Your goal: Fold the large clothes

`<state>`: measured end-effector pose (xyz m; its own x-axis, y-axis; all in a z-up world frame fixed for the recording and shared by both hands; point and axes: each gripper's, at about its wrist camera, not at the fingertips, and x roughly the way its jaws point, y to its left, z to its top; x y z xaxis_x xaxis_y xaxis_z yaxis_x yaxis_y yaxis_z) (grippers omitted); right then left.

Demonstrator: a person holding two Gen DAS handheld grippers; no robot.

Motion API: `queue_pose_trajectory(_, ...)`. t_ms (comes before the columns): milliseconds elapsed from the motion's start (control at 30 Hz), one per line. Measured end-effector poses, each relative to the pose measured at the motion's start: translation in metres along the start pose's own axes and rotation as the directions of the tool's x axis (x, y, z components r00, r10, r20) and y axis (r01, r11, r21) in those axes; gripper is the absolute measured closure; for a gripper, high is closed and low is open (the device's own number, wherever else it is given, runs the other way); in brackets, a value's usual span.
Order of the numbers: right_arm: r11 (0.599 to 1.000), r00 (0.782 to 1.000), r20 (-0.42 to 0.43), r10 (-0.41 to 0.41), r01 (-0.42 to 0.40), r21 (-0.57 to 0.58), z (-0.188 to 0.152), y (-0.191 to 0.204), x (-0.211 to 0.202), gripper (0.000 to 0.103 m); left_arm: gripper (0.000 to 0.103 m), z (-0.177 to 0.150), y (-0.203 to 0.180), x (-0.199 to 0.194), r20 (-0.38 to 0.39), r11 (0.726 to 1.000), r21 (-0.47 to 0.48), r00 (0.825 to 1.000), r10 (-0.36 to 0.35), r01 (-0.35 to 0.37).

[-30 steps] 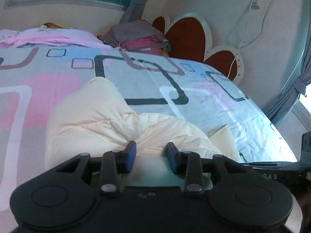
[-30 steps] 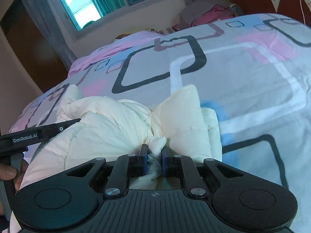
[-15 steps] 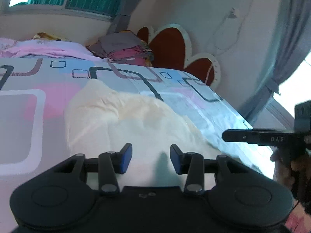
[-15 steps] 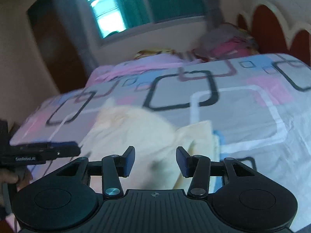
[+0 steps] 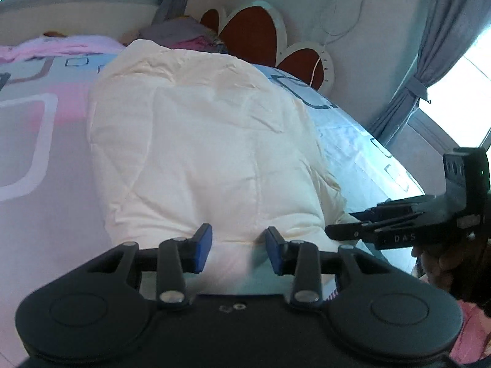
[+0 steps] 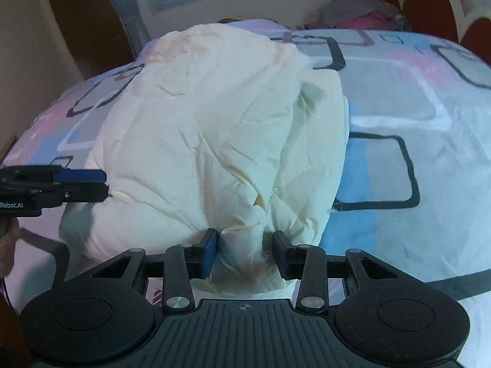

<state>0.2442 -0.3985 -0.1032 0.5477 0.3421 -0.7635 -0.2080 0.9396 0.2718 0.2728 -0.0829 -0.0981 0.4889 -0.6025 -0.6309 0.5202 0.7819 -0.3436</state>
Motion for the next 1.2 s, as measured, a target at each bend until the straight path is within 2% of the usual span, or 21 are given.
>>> queue_pose_trajectory(67,1.0,0.999,0.033,-0.009,0.009,0.007,0.01,-0.003,-0.015,0.064,0.068,0.008,0.002,-0.008,0.016,1.0,-0.005,1.0,0.011,-0.011)
queue_pose_trajectory(100,1.0,0.998,0.068,-0.013,0.012,0.012,0.018,-0.004,-0.026,0.064,0.066,0.014,0.006,-0.015,0.047,0.999,-0.014,0.998,0.029,-0.028)
queue_pose_trajectory(133,1.0,0.994,0.11,-0.008,0.006,0.024,0.029,-0.007,-0.036,0.064,0.06,0.02,0.01,-0.022,0.08,0.999,-0.025,0.996,0.045,-0.043)
queue_pose_trajectory(233,0.999,0.977,0.213,-0.032,0.028,0.023,0.068,-0.006,-0.045,0.064,0.059,0.048,0.032,-0.031,0.171,0.993,-0.063,0.979,0.109,-0.099)
queue_pose_trajectory(267,0.999,0.971,0.233,-0.043,0.042,0.012,0.085,0.001,-0.041,0.066,0.059,0.06,0.041,-0.029,0.195,0.99,-0.075,0.972,0.135,-0.123)
queue_pose_trajectory(300,0.999,0.967,0.251,-0.036,0.039,-0.003,0.103,0.007,-0.034,0.078,0.059,0.071,0.048,-0.025,0.216,0.987,-0.085,0.965,0.15,-0.135)
queue_pose_trajectory(367,0.999,0.96,0.28,-0.011,0.021,-0.035,0.133,0.022,-0.015,0.081,0.06,0.096,0.065,-0.012,0.249,0.982,-0.123,0.953,0.173,-0.146)
queue_pose_trajectory(500,0.997,0.968,0.251,0.01,0.008,-0.071,0.184,0.044,0.037,0.081,0.06,0.137,0.074,0.025,0.261,0.979,-0.145,0.949,0.179,-0.144)
queue_pose_trajectory(600,0.998,0.981,0.195,0.01,0.001,-0.056,0.202,0.045,0.078,0.081,0.06,0.148,0.071,0.052,0.238,0.979,-0.154,0.956,0.171,-0.137)
queue_pose_trajectory(733,0.998,0.993,0.109,-0.042,0.048,-0.05,0.191,0.029,0.122,0.081,0.06,0.142,0.068,0.095,0.139,0.972,-0.159,0.971,0.193,-0.17)
queue_pose_trajectory(800,0.997,0.993,0.109,-0.054,0.059,-0.041,0.171,0.016,0.13,0.081,0.06,0.135,0.07,0.113,0.104,0.971,-0.149,0.974,0.202,-0.186)
queue_pose_trajectory(900,0.998,0.99,0.134,-0.05,0.055,-0.03,0.155,0.003,0.136,0.081,0.06,0.129,0.063,0.128,0.081,0.968,-0.111,0.969,0.235,-0.225)
queue_pose_trajectory(1000,0.999,0.988,0.148,-0.034,0.032,0.013,0.147,-0.007,0.143,0.081,0.059,0.126,0.053,0.14,0.063,0.957,-0.045,0.955,0.289,-0.287)
queue_pose_trajectory(1200,1.0,0.991,0.128,-0.023,0.021,0.02,0.145,-0.01,0.148,0.081,0.06,0.125,0.053,0.149,0.049,0.953,-0.037,0.952,0.303,-0.302)
